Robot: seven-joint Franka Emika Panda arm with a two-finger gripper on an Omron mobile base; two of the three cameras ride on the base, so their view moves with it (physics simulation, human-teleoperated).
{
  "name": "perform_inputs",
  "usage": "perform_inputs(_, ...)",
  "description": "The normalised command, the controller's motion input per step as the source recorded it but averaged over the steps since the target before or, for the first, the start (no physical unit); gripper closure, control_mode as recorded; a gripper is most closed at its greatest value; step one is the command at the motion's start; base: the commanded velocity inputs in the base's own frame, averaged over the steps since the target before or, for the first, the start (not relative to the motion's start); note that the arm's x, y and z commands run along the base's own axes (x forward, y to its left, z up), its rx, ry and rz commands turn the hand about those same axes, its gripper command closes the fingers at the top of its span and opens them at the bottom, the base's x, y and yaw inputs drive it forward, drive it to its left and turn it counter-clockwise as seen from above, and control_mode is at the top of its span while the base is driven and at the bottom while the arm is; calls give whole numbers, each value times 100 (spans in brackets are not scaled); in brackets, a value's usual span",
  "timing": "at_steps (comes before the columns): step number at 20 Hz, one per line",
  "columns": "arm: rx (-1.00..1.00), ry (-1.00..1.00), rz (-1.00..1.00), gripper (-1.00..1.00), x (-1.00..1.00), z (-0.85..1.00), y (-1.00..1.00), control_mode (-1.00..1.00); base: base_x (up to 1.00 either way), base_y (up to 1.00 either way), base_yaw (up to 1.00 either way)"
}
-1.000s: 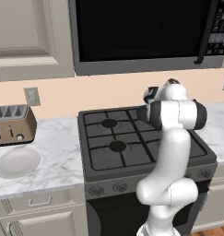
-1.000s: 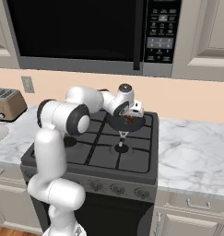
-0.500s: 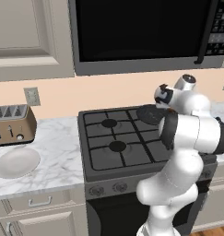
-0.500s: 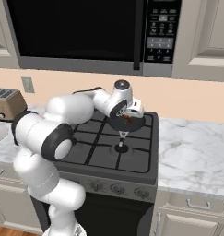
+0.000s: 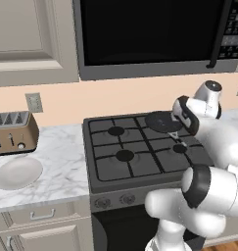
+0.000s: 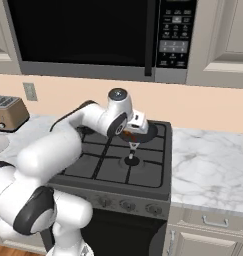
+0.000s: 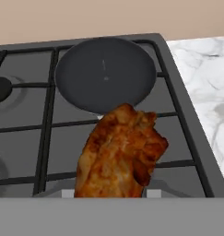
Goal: Place the chicken drumstick on the plate and place the potato on the same plate.
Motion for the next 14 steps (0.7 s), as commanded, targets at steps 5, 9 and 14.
perform_inputs(5, -4, 6, 0, 100, -91, 49, 36, -100, 0, 0, 0)
perform_inputs(9, 0, 43, -1, 100, -26, 2, 24, -100, 0, 0, 0)
perform_inputs(14, -6, 38, -5, 100, -41, -7, 45, -100, 0, 0, 0)
